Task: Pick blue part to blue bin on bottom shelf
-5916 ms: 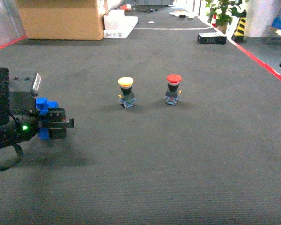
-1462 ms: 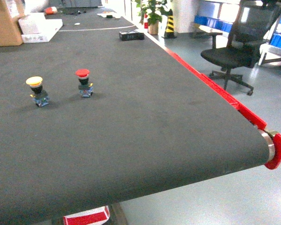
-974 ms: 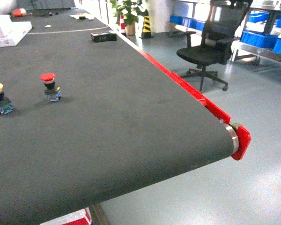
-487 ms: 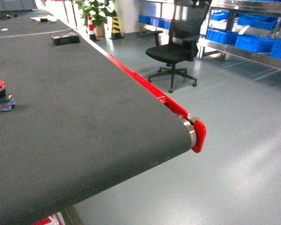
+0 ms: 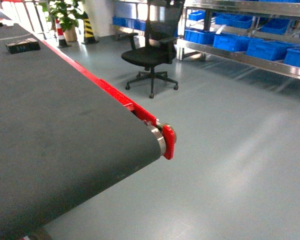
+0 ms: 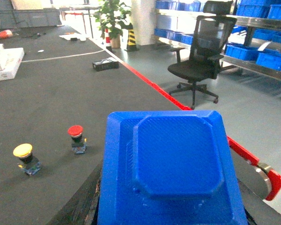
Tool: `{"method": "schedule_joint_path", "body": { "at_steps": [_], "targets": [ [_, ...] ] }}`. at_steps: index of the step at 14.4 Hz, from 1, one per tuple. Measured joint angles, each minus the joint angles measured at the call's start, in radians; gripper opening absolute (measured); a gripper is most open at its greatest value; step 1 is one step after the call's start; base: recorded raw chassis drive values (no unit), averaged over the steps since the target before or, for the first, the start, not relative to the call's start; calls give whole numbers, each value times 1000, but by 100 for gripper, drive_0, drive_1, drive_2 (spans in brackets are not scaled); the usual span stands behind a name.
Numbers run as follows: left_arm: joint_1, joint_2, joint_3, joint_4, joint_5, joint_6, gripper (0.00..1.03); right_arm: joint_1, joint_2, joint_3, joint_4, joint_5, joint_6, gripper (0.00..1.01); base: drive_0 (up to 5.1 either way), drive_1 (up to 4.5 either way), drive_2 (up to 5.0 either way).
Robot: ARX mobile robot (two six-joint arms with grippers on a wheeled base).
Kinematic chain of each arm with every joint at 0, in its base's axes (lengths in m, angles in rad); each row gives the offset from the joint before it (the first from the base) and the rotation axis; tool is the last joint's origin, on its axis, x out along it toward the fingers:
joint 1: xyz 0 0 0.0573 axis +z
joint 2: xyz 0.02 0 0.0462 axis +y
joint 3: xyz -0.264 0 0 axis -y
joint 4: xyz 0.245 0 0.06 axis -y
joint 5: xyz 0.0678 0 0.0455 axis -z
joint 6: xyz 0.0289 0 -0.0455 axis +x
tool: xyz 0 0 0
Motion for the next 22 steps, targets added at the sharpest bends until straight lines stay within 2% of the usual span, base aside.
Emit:
{"method": "schedule_joint_path", "body": {
  "at_steps": [22],
  "targets": [
    [0, 0, 0, 0, 0, 0, 43, 0, 0, 0, 0, 0, 0, 98, -156, -156, -156]
  ]
}}
